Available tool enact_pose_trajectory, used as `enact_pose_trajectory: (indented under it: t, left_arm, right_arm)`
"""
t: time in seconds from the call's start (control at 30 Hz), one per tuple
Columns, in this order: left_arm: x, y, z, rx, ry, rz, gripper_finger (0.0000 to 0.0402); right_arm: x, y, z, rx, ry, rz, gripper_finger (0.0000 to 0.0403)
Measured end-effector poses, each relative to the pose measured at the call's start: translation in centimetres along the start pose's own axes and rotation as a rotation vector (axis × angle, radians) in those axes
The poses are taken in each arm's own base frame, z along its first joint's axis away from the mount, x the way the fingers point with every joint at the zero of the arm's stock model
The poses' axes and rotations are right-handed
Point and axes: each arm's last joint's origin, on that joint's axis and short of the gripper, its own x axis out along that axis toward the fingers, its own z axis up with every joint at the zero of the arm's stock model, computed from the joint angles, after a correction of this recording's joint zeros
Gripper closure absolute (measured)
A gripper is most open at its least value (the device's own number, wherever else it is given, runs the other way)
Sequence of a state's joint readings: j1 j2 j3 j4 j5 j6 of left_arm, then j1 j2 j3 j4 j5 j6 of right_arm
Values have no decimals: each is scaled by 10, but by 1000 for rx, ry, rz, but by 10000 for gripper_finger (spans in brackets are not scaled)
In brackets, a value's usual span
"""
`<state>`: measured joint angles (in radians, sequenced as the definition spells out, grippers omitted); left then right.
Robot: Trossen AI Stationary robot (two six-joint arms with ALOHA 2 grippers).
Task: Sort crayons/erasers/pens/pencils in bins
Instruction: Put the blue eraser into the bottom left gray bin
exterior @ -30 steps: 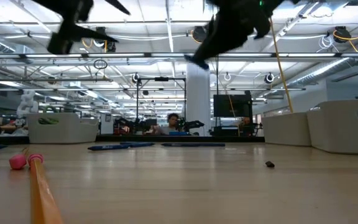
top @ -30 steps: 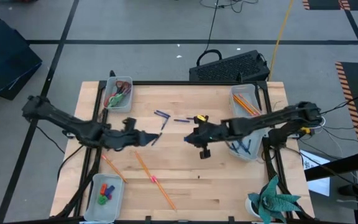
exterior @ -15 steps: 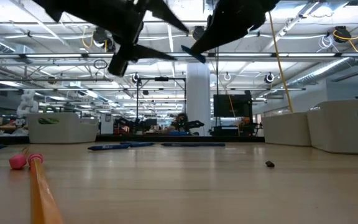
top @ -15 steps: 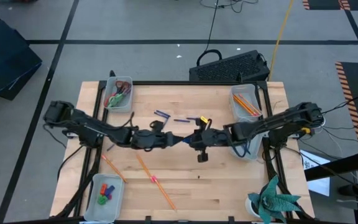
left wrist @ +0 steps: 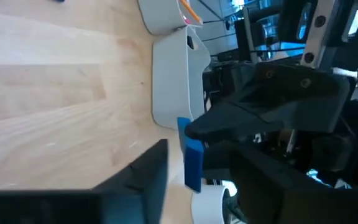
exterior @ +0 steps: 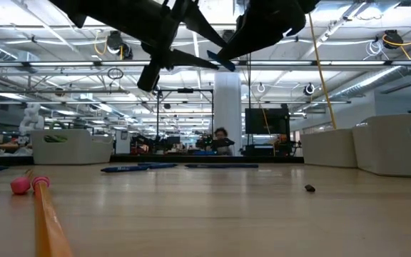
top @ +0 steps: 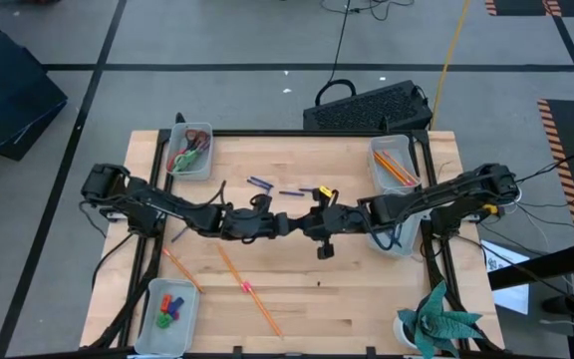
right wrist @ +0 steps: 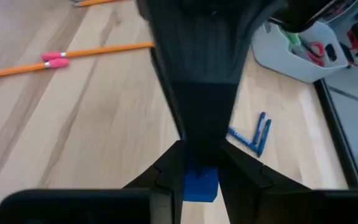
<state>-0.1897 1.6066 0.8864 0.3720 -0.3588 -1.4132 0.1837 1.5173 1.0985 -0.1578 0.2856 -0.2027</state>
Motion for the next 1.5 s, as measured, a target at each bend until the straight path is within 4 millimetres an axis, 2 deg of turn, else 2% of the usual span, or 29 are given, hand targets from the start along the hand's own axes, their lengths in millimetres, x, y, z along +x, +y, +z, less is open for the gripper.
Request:
enact_pose_trajectory:
  t: [0.23, 0.3, 0.4, 0.5, 0.63, 0.77, 0.97, 1.07, 1.13, 1.23, 1.3, 1.5]
  left_arm:
    - [1, 1, 2, 37, -17, 6, 373]
    - [1, 1, 3, 56, -25, 8, 383]
    - [-2, -1, 4, 79, -22, 14, 376]
    - [-13, -4, 7, 133, -3, 50, 379]
    - [-49, -13, 3, 213, 143, 121, 383]
    - [-101, -14, -15, 143, 396, 238, 383]
    - [-178, -16, -52, -168, 687, 410, 383]
    - [-204, -16, -70, -315, 837, 517, 383]
    - [-215, -9, -81, -366, 936, 675, 378]
    - [-220, 6, -90, -388, 1012, 925, 375]
    - [-216, 19, -93, -393, 1012, 1019, 377]
    - [-199, 57, -96, -460, 986, 1034, 379]
  right_arm:
    - [0, 0, 1, -12, -14, -5, 318]
    - [0, -1, 2, 2, -17, -5, 302]
    - [-3, 0, 3, 35, -28, -2, 266]
    - [-17, 3, 10, 88, -71, 13, 225]
    - [-40, 4, 18, 158, -132, 33, 180]
    - [-54, 1, 22, 204, -171, 36, 160]
    - [-49, -2, 20, 167, -157, -27, 160]
    - [-43, -3, 19, 157, -145, -34, 164]
    - [-40, -4, 18, 155, -135, -38, 164]
    - [-36, -8, 16, 156, -124, -49, 164]
    - [-36, -11, 16, 130, -124, -54, 164]
    - [-35, -13, 14, 47, -110, -40, 165]
